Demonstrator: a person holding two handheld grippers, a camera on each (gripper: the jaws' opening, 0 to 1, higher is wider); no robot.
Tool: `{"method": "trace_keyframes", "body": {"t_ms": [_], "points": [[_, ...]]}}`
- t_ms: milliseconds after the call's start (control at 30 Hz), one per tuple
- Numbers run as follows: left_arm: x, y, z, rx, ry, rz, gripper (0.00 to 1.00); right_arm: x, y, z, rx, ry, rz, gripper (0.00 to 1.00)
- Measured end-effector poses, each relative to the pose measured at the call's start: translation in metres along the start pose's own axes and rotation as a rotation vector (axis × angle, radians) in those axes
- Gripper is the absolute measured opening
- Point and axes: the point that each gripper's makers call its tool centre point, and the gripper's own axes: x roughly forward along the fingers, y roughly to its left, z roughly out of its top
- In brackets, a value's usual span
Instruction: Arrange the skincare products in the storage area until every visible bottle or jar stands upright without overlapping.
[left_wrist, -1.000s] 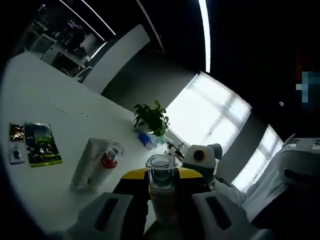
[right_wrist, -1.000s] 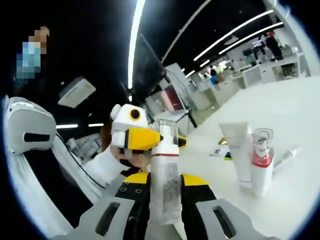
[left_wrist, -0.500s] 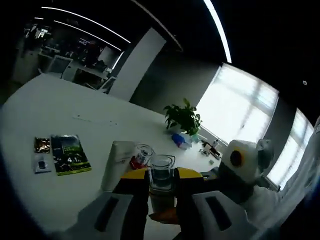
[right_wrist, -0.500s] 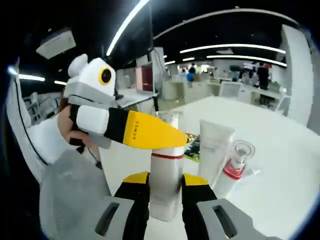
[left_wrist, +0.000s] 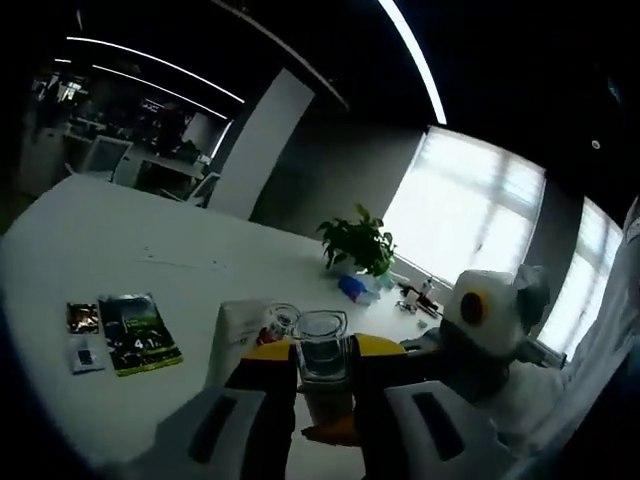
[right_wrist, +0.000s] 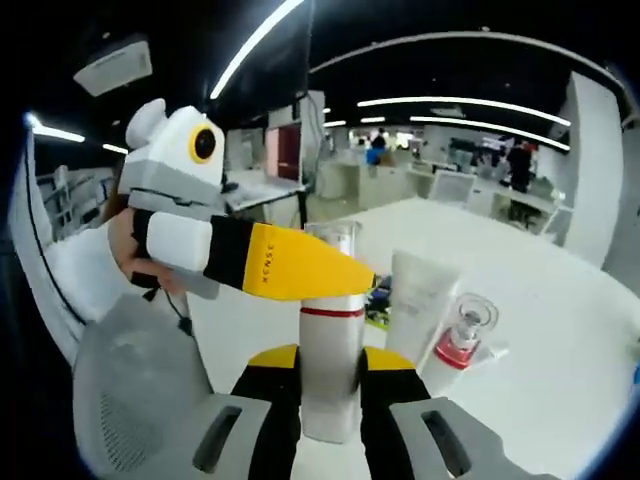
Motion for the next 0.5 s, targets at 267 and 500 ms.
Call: {"method": "trace_keyframes", "body": {"t_ms": [267, 500], "points": [[-0.003, -0.023, 0.007, -0.084, -0.002, -0.184, 0.17, -0.015, 0.019, 0.011, 0.162, -0.088, 0.244, 0.13], [-0.009, -0.042, 0.008, -0.109, 0.027, -0.322, 0.19, -0.031, 0.038, 0.016, 0.259, -0.119, 0.475, 0.13]]}}
